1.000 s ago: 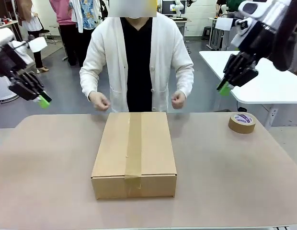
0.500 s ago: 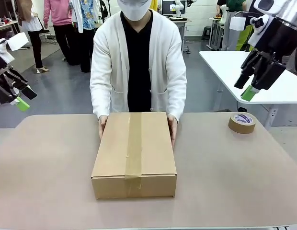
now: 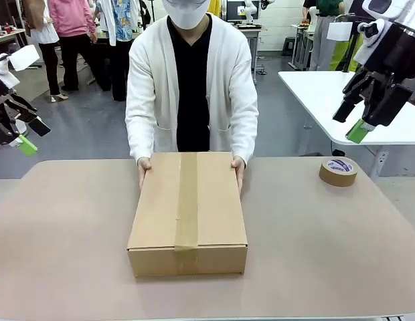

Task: Wrap the clocks to prevent damage.
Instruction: After the human seals the box with tape, release both hands from the side flaps of the Package Box.

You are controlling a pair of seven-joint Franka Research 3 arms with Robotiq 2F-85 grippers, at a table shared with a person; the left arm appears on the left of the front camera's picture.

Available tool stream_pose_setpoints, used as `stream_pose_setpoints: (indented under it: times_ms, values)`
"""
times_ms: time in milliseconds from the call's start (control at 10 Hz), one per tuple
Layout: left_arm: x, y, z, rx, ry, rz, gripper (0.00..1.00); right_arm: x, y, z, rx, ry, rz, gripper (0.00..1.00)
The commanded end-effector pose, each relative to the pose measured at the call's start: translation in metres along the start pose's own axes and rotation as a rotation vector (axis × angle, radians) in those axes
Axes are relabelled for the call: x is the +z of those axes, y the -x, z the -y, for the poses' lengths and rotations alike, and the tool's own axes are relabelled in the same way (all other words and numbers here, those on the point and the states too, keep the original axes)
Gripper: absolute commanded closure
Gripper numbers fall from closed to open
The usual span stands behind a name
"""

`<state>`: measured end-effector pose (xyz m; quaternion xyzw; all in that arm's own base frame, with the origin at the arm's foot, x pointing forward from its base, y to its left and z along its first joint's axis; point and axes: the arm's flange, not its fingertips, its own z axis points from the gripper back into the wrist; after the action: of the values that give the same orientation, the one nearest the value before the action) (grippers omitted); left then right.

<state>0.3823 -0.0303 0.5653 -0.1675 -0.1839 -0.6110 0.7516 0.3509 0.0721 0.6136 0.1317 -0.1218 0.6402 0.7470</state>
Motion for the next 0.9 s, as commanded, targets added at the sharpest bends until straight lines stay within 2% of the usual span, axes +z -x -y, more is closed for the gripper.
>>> stream_pose_setpoints:
  times_ms: [0, 100, 800]
  values:
    - [-0.0026, 0.0012, 0.0054, 0.005, -0.025, -0.012, 0.0, -0.0024, 0.004, -0.0019, -0.002, -0.012, -0.027, 0.0]
    - [0.0, 0.0, 0.0, 0.0, 0.0, 0.0, 0.0, 0.0, 0.0, 0.0, 0.0, 0.0, 0.0, 0.0]
    - [0.0, 0.0, 0.0, 0.0, 0.0, 0.0, 0.0, 0.0, 0.0, 0.0, 0.0, 0.0, 0.0, 0.0]
